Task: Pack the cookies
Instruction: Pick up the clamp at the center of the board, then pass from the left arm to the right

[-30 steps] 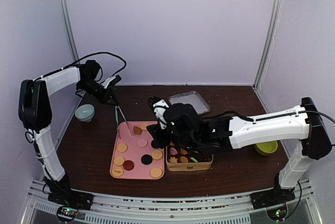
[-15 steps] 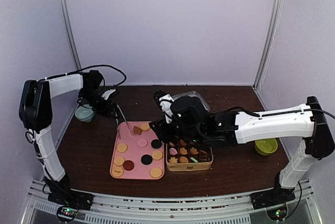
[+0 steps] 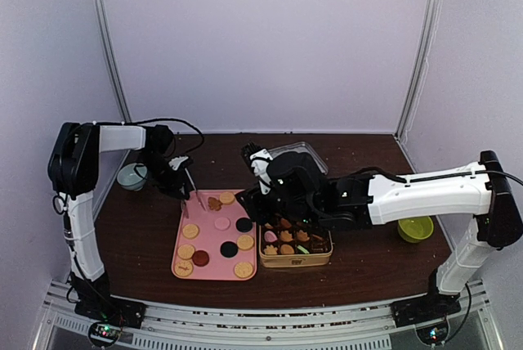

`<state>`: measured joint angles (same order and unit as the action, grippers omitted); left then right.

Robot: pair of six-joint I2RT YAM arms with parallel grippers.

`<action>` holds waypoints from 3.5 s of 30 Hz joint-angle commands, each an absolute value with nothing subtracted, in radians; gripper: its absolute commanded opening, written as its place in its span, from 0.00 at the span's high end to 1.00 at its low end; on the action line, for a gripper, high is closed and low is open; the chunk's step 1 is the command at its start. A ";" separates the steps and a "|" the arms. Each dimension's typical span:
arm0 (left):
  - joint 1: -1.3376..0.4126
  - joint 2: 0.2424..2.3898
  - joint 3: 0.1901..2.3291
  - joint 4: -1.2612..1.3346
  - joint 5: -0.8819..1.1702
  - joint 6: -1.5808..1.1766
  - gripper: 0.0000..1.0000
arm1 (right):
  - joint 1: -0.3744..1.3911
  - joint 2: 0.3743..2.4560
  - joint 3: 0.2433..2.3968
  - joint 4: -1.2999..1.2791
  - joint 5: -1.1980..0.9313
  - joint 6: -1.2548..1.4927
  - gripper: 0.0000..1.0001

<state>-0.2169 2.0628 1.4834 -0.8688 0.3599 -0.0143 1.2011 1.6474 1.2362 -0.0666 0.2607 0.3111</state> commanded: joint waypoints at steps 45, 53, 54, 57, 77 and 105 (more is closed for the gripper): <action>-0.405 1.678 1.739 -1.378 1.103 0.664 1.00 | 1.005 1.581 1.083 0.677 -0.418 0.652 0.36; -0.447 1.674 1.734 -1.453 1.072 0.756 1.00 | 0.932 1.549 1.095 0.655 -0.613 0.679 0.36; -0.452 1.674 1.732 -1.457 1.066 0.762 1.00 | 0.925 1.557 1.107 0.646 -0.654 0.684 0.36; -0.464 1.671 1.727 -1.460 1.054 0.768 1.00 | 0.915 1.584 1.155 0.602 -0.746 0.685 0.37; -0.529 1.671 1.713 -1.473 0.980 0.790 1.00 | 0.913 1.751 1.341 0.543 -0.954 0.742 0.52; -0.355 1.523 1.608 -1.082 0.254 0.399 0.02 | 0.982 1.590 1.191 0.166 -0.340 0.345 0.71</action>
<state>-0.4240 1.5936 1.6283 -1.2098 0.4324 0.4870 0.9520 1.6161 1.1751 0.2718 -0.5007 0.4603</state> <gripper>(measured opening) 0.978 0.293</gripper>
